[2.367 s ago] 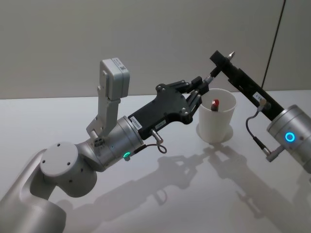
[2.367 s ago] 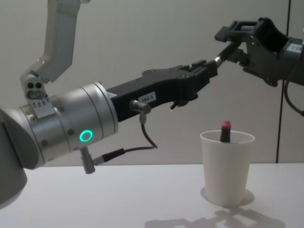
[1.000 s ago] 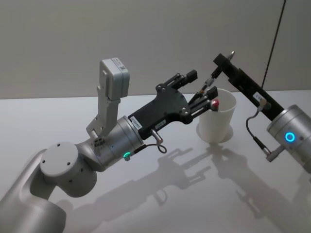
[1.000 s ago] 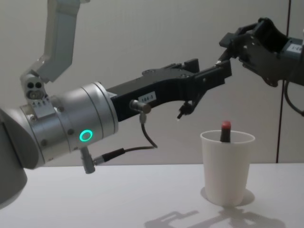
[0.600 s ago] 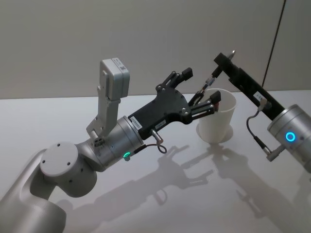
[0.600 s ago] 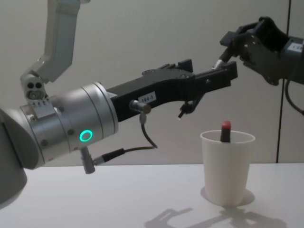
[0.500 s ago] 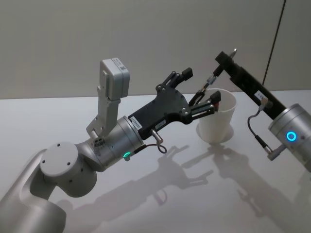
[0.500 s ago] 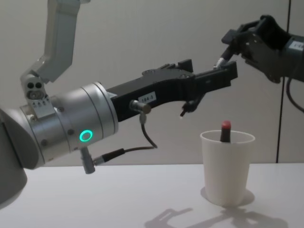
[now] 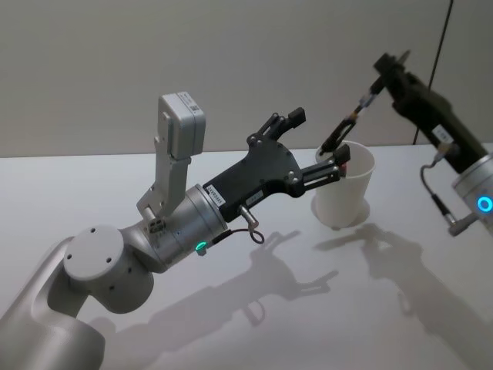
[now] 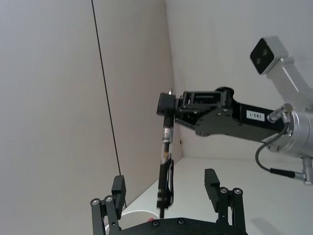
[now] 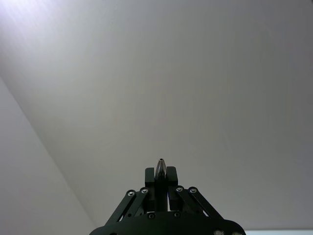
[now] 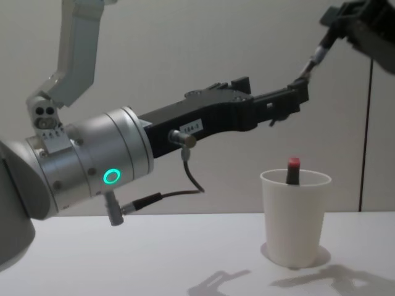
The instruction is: Place the pen into the pen holder.
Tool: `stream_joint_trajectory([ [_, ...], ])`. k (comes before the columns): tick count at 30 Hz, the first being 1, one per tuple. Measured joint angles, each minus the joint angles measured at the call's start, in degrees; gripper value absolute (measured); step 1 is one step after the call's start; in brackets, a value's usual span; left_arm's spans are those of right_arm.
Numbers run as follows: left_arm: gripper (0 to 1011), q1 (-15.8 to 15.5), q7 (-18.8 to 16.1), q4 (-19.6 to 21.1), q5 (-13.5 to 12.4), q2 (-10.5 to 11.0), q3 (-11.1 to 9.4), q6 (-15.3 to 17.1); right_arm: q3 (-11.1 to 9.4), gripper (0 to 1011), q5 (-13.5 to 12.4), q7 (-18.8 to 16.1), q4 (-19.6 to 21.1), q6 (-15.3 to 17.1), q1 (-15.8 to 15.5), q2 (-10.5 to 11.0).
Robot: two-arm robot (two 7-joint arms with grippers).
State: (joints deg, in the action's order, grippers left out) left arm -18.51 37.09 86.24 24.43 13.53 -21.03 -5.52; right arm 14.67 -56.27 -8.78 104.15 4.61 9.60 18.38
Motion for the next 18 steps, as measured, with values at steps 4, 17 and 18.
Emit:
stream_joint_trajectory([
  [4,1001,0.0,0.0,0.0,0.0,0.0,0.0,0.0,-0.6,132,3.3,0.0,0.3,-3.0,0.1,0.9],
  [17,1001,0.0,0.0,0.0,0.0,0.0,0.0,0.0,-1.9,132,13.7,1.4,0.6,-8.4,0.4,3.1],
  [18,1001,0.0,0.0,0.0,0.0,0.0,0.0,0.0,-2.0,132,14.7,1.6,0.6,-8.6,0.4,3.3],
])
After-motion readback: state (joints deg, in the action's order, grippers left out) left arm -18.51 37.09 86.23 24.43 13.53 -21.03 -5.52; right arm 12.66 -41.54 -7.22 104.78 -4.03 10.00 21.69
